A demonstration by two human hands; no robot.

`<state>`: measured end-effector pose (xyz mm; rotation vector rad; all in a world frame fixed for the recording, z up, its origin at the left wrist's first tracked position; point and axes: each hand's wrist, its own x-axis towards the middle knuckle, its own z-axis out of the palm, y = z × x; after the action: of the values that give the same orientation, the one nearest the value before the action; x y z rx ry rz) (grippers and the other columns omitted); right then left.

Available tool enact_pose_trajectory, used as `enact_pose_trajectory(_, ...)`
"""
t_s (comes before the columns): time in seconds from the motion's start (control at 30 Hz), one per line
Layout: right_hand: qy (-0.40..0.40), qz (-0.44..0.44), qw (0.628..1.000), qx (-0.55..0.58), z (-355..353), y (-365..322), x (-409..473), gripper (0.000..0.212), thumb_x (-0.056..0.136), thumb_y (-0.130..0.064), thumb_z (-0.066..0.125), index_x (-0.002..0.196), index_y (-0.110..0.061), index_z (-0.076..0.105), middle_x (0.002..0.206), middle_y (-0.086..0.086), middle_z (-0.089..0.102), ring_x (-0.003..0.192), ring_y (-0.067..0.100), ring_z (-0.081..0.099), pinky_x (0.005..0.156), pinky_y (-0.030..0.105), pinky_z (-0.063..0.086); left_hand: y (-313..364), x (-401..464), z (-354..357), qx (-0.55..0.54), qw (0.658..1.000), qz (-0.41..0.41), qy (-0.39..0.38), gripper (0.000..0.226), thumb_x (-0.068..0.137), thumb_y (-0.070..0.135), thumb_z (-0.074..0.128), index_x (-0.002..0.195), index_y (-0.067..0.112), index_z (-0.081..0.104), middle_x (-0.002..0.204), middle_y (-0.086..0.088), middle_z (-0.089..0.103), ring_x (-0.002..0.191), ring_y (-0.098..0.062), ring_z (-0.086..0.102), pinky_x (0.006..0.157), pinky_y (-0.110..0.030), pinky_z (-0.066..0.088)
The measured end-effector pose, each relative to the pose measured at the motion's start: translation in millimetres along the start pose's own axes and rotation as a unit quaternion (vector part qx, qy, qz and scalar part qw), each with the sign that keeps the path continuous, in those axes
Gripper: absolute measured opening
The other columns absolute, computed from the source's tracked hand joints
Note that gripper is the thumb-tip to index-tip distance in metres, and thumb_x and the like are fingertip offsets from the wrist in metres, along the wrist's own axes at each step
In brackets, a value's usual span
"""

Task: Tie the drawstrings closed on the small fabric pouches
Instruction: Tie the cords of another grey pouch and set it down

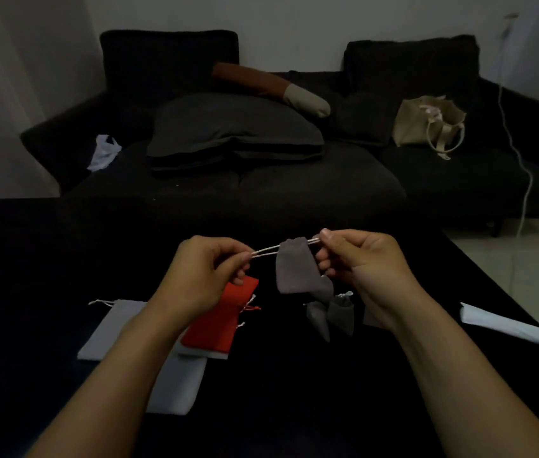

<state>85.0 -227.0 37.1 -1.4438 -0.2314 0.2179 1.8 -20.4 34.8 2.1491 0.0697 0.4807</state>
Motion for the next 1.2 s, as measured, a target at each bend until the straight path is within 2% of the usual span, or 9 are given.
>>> enact_pose_trajectory(0.13, 0.050, -0.029, 0.998, -0.022, -9.3, -0.9, 3.1, 0.017, 0.089, -0.020, 0.069, 0.076, -0.010, 0.075, 0.060, 0.000, 0.068, 0.052, 0.006, 0.059, 0.048, 0.015, 0.047, -4.0, 3.5, -3.6, 0.104, 0.992, 0.053, 0.046, 0.018, 0.096, 0.007, 0.059, 0.085, 0.012, 0.073, 0.066, 0.000, 0.067, 0.057, -0.009, 0.063, 0.055, -0.009, 0.046)
enact_pose_trajectory(0.27, -0.019, -0.006, 1.000, -0.006, -0.7, 1.2, -1.0, 0.023, 0.091, -0.022, 0.065, 0.072, -0.013, 0.075, 0.064, 0.003, 0.067, 0.056, 0.008, 0.061, 0.051, 0.016, 0.047, -1.8, 6.2, 1.1, -0.129, 0.986, -0.088, 0.060, 0.028, 0.103, 0.014, 0.044, 0.083, 0.015, 0.064, 0.080, -0.004, 0.062, 0.074, -0.012, 0.061, 0.060, -0.023, 0.053)
enact_pose_trajectory(0.4, -0.047, 0.038, 0.998, 0.035, 11.9, 2.4, -3.7, 0.031, 0.092, -0.025, 0.064, 0.063, -0.015, 0.067, 0.071, 0.004, 0.070, 0.059, 0.010, 0.062, 0.052, 0.018, 0.048, 12.3, 7.6, 16.0, -0.483, 0.853, -0.186, 0.062, 0.039, 0.102, 0.027, 0.045, 0.068, 0.019, 0.063, 0.081, 0.000, 0.066, 0.074, -0.011, 0.062, 0.064, -0.026, 0.048)
enact_pose_trajectory(0.53, -0.097, 0.123, 0.950, 0.270, 22.3, 0.8, -6.7, 0.031, 0.089, -0.020, 0.059, 0.058, -0.016, 0.059, 0.098, 0.007, 0.076, 0.061, 0.008, 0.066, 0.048, 0.018, 0.046, 18.9, 5.0, 24.6, -0.615, 0.763, -0.197, -0.013, 0.044, 0.092, 0.043, 0.051, 0.053, 0.024, 0.056, 0.095, 0.002, 0.074, 0.062, -0.006, 0.058, 0.055, -0.021, 0.041)
enact_pose_trajectory(0.63, -0.148, 0.138, 0.898, 0.390, 26.8, -0.7, -9.9, 0.027, 0.086, -0.023, 0.055, 0.060, -0.015, 0.057, 0.084, 0.001, 0.070, 0.051, 0.004, 0.054, 0.043, 0.015, 0.032, 22.2, 0.9, 30.4, -0.678, 0.710, -0.178, -0.070, 0.040, 0.091, 0.040, 0.052, 0.057, 0.021, 0.056, 0.095, 0.001, 0.074, 0.052, -0.004, 0.051, 0.042, -0.017, 0.033)
enact_pose_trajectory(0.77, -0.113, 0.121, 0.928, 0.334, 24.5, -4.7, -6.3, 0.028, 0.089, -0.020, 0.056, 0.063, -0.015, 0.046, 0.062, 0.000, 0.056, 0.041, 0.005, 0.036, 0.036, 0.014, 0.023, 23.5, 4.4, 30.6, -0.631, 0.757, -0.165, -0.027, 0.034, 0.091, 0.037, 0.052, 0.062, 0.020, 0.055, 0.057, 0.006, 0.053, 0.040, -0.001, 0.038, 0.037, -0.013, 0.029)
enact_pose_trajectory(0.87, -0.086, 0.065, 0.959, 0.262, 25.7, -4.1, -2.9, 0.034, 0.098, -0.018, 0.051, 0.065, -0.012, 0.045, 0.058, 0.001, 0.048, 0.042, 0.005, 0.030, 0.036, 0.014, 0.022, 18.7, 6.9, 33.2, -0.598, 0.784, -0.165, 0.034, 0.037, 0.098, 0.035, 0.049, 0.065, 0.019, 0.050, 0.052, 0.007, 0.042, 0.040, -0.002, 0.032, 0.038, -0.014, 0.030)
enact_pose_trajectory(1.03, -0.100, 0.032, 0.982, 0.159, 24.4, 5.4, -5.0, 0.032, 0.093, -0.031, 0.061, 0.065, -0.015, 0.062, 0.068, 0.003, 0.059, 0.049, 0.006, 0.040, 0.040, 0.015, 0.029, 11.9, 3.2, 39.3, -0.459, 0.879, -0.121, 0.050, 0.030, 0.087, 0.042, 0.059, 0.070, 0.021, 0.073, 0.066, 0.006, 0.065, 0.054, -0.003, 0.053, 0.049, -0.015, 0.043)
enact_pose_trajectory(1.2, -0.149, 0.017, 0.977, 0.149, 23.7, 6.3, -7.0, 0.023, 0.072, -0.022, 0.076, 0.090, -0.008, 0.077, 0.086, 0.006, 0.074, 0.059, 0.003, 0.052, 0.045, 0.013, 0.036, 9.6, 0.0, 41.2, -0.406, 0.913, -0.022, 0.037, 0.028, 0.077, 0.019, 0.071, 0.105, 0.021, 0.076, 0.100, -0.008, 0.077, 0.093, -0.013, 0.073, 0.074, -0.016, 0.054)
